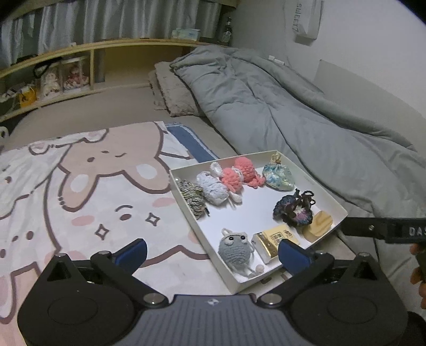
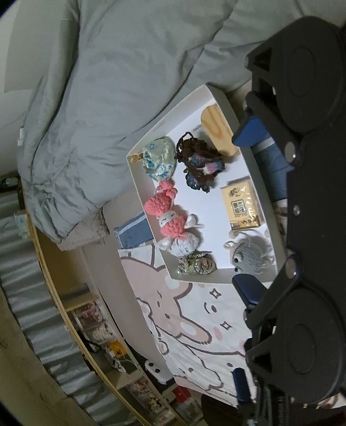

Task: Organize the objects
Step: 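Open both tools and withdraw them from the white box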

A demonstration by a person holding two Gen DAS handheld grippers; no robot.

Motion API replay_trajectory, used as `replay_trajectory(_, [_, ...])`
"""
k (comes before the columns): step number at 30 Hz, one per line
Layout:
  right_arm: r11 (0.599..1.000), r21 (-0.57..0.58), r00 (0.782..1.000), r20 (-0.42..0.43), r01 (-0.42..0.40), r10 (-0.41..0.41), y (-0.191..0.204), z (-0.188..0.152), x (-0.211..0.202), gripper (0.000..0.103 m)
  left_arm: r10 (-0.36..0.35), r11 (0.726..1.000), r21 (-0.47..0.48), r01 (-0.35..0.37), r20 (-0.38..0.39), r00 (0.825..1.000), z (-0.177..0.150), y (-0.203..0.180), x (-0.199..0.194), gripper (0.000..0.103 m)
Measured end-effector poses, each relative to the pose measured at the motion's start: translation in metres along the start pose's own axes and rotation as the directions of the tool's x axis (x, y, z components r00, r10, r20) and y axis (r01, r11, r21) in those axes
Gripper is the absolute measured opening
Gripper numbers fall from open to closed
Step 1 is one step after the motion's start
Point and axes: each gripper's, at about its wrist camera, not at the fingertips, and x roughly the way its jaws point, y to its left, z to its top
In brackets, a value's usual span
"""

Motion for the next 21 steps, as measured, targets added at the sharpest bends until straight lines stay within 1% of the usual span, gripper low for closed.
replay_trajectory(6, [1.000, -0.029, 1.000, 0.024, 0.002, -0.001, 0.001, -0.013, -0.017, 0.103, 0.021, 1.000, 0.009, -0.021, 0.000, 1.000, -0.007, -0.001, -0.015, 0.103])
replay_trajectory(15, [0.994, -0.100, 0.998, 0.056, 0.037, -0.032, 0.008, -0.031, -0.033, 0.103, 0.010, 1.000, -0.027, -0.010, 0.016, 1.000, -0.015, 0.002, -0.033, 0.103])
replay_trajectory(21, [0.992, -0.121, 0.997, 0.071, 0.039, -0.031, 0.011, -0.036, -0.038, 0.103, 0.044, 0.999, 0.004, -0.044, 0.024, 0.999, -0.020, -0.001, -0.037, 0.103])
